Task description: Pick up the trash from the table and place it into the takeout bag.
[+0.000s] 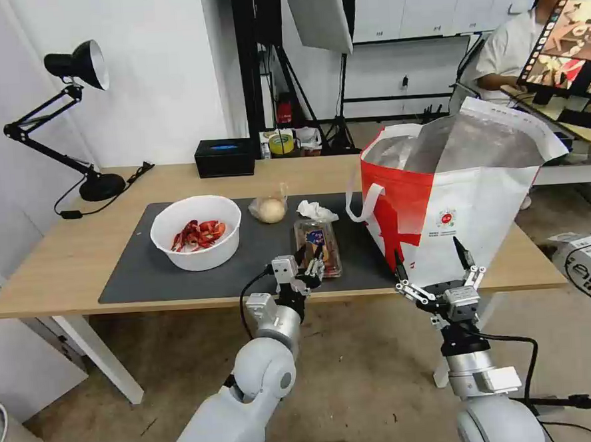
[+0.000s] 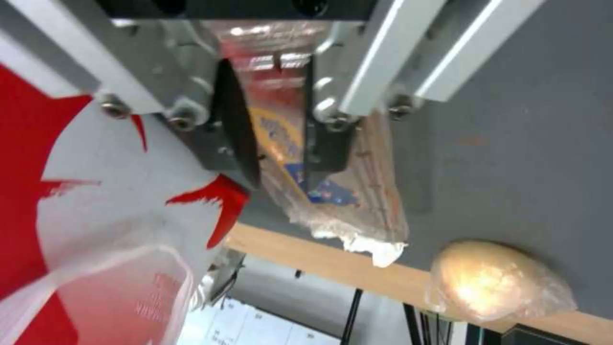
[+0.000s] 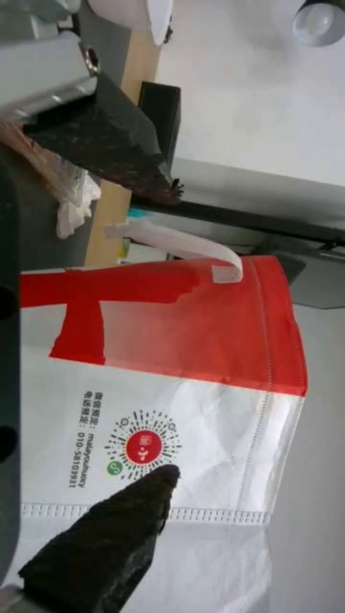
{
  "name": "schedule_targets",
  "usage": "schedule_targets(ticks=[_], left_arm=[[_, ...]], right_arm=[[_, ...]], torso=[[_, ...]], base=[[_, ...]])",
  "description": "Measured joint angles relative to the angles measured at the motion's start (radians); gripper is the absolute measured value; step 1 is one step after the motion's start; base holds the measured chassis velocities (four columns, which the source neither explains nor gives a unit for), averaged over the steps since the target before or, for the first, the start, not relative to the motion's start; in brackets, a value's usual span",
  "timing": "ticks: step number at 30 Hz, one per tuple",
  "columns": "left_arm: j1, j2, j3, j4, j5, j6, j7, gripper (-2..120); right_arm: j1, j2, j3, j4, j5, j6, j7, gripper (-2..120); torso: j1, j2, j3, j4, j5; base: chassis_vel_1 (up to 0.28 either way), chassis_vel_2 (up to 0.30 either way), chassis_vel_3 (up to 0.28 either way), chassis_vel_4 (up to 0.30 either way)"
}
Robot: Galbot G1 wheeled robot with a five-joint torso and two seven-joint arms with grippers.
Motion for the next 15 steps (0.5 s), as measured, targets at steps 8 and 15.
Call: schedule_targets(ticks=[8,15], left_arm=[[-0.001,0.008,0.007,-0.010,0.029,0.026,0.000,0],[0.005,0.011,0.017,-0.016,0.067,0.028,0.012,0]], right_arm=[[-0.001,-0.001,-0.001,0.000,0.000,0.001,0.000,100],[0.004,-0.004,-0.001,-0.001,0.004,0.001,0.001,100]], torso=[[0.000,0.000,0.000,0.0000,0.0000],[0.000,0.000,0.000,-0.0001,0.0000]], base=[[0.000,0.000,0.000,0.000],[0.000,0.000,0.000,0.000]])
